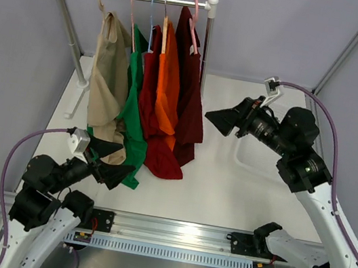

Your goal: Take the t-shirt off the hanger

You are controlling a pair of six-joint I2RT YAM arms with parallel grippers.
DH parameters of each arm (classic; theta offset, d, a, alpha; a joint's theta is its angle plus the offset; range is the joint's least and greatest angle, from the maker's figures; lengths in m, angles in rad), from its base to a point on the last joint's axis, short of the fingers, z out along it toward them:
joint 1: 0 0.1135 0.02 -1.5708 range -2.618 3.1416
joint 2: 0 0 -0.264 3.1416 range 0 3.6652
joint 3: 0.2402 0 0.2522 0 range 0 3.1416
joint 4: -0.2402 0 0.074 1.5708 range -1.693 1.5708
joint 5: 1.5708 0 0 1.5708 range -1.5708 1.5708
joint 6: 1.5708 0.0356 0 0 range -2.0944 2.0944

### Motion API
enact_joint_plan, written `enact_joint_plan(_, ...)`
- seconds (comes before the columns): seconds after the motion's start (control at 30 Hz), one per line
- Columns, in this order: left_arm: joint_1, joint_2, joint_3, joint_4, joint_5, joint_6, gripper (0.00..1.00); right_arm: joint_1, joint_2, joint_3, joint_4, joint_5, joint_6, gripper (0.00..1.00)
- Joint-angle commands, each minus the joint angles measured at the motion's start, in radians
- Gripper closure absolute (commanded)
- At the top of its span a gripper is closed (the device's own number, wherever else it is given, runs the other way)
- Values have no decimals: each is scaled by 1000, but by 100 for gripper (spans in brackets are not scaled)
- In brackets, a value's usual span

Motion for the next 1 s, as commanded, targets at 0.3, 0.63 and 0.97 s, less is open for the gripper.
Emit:
enact_joint_plan(0.3,-11,-48,-13,18,18,0,1,87,339,510,-258,478,-309,20)
enact_joint_plan(0.63,-19,-60,-19,12,-26,-14,1,144,718,962,-506,649,-434,21)
enact_joint_plan(0.97,-22,-51,-19,12,-29,-16,1,170,1016,1253,-595,733,-522,30)
